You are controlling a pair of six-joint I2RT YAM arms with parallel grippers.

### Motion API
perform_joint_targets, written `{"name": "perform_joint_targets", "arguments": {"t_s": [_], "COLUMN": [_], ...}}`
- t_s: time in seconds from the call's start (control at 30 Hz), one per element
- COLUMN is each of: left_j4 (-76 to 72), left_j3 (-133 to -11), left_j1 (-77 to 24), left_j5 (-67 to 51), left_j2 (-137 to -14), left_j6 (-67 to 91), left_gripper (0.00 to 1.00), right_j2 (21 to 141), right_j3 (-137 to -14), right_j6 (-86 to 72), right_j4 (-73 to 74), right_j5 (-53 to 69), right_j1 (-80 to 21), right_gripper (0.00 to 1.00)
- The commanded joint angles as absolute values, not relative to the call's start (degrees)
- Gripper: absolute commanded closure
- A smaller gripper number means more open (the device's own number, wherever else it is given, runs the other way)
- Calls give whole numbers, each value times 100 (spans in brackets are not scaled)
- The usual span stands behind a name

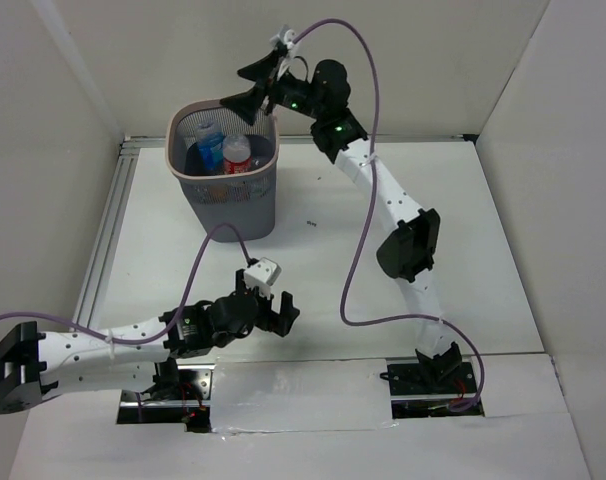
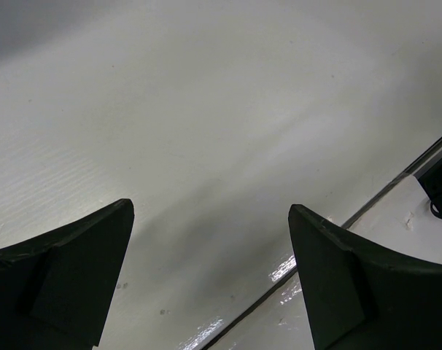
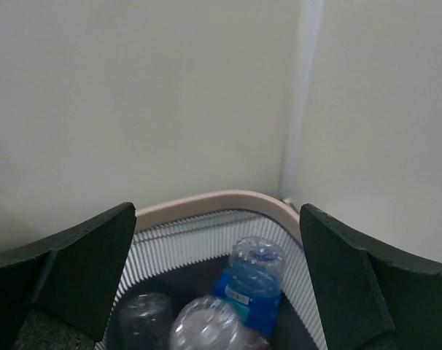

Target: Put the plastic bottles in the bin

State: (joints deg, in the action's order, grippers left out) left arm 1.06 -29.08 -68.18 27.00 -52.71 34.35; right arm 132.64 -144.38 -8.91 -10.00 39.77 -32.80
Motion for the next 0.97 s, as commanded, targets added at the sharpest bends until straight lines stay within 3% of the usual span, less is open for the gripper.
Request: {"name": "perform_joint_targets", "arguments": {"t_s": [0.0, 0.17, 0.37, 0.5, 0.67, 0.93], "left_j4": [-422, -221, -315, -422, -89, 554], "left_j3": [-3128, -3681, -4069, -4069, -4122, -4228], "left_j1": [-6847, -6847, -6224, -5380, -4520, -3446], "left_j5": [2778, 2769, 2295, 1426, 827, 212], "left_j2": [-5300, -5563, -5502, -5336, -5090, -4658], "left_j6": [3156, 2971, 2751, 2751, 2699, 2505], "left_gripper": [0, 0, 0, 0, 0, 0], "right_j2": [12490, 11507, 9374, 8124, 6341, 5415], "right_j3": [-14573, -14170, -11055, -9074, -7043, -5522], "right_j6": [-756, -292, 1177, 1318, 1038, 853], "right_j4": [-511, 1663, 3277, 3227, 2777, 2927], "right_j5": [3674, 3156, 1647, -180, -176, -308], "right_j1": [-2665, -1917, -1468, -1415, -1117, -1002], "right_gripper": [0, 0, 0, 0, 0, 0]}}
